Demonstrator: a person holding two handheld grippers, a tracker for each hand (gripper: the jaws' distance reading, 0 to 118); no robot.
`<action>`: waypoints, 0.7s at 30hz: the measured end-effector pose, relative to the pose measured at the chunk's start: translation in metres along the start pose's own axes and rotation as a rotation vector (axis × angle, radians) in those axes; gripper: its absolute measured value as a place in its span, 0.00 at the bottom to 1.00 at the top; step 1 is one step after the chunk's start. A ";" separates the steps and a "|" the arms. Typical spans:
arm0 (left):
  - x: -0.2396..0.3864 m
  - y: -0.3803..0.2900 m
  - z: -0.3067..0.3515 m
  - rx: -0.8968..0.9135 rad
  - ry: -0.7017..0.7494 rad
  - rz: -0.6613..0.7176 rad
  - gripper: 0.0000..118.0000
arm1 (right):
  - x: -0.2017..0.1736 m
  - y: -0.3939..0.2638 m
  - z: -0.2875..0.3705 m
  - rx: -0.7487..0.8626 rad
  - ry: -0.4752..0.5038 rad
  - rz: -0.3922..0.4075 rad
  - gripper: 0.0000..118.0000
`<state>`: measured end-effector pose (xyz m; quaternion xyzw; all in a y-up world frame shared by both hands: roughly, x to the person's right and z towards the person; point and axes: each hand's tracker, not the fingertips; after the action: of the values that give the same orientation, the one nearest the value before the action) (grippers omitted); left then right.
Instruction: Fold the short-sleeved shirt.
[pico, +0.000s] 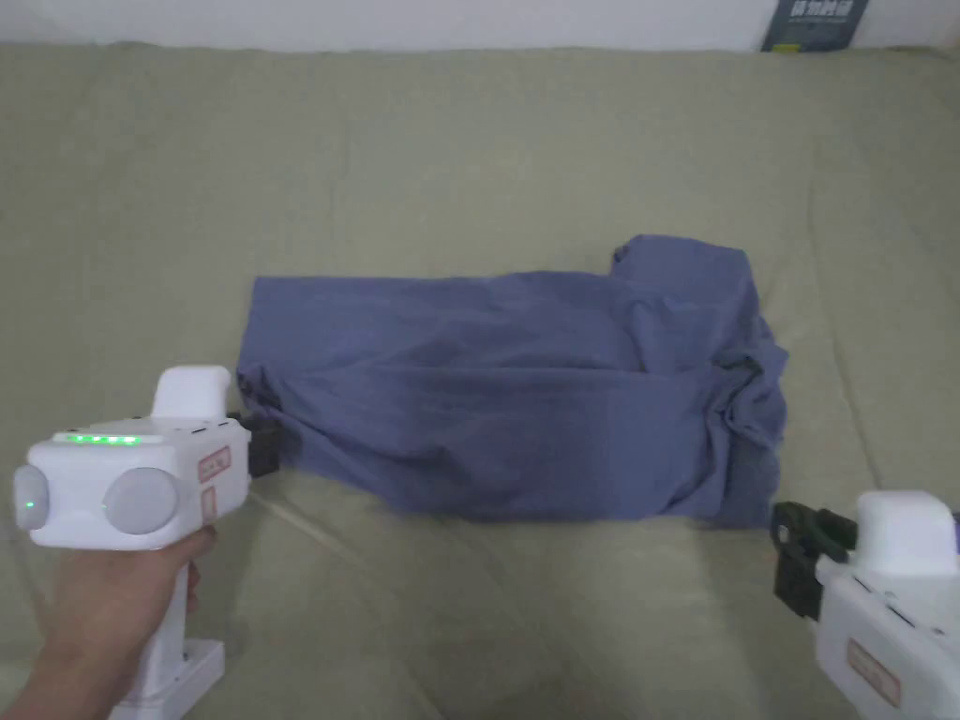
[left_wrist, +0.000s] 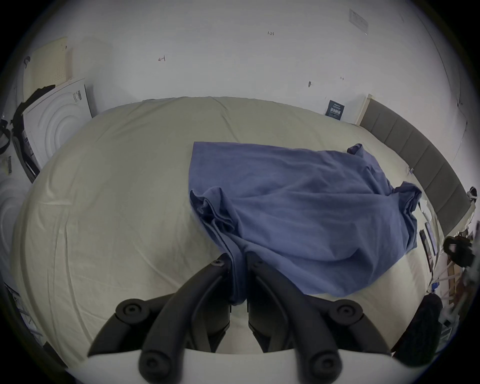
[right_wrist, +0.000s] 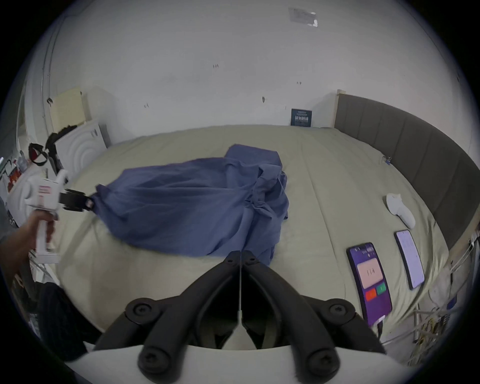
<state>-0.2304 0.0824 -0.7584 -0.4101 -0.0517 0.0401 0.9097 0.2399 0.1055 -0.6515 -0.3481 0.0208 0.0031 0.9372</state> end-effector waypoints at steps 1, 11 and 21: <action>0.000 0.002 0.000 0.002 -0.003 0.001 0.10 | 0.003 0.004 -0.017 -0.018 -0.008 0.001 0.57; 0.000 0.003 -0.008 -0.029 -0.003 0.023 0.10 | 0.038 0.007 -0.132 -0.286 0.004 -0.098 0.65; -0.006 0.004 0.014 -0.025 -0.053 0.139 0.08 | 0.031 0.034 -0.093 -0.218 0.097 -0.152 0.07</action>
<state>-0.2383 0.0947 -0.7520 -0.4227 -0.0474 0.1134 0.8979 0.2668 0.0701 -0.7450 -0.4480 0.0390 -0.0825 0.8894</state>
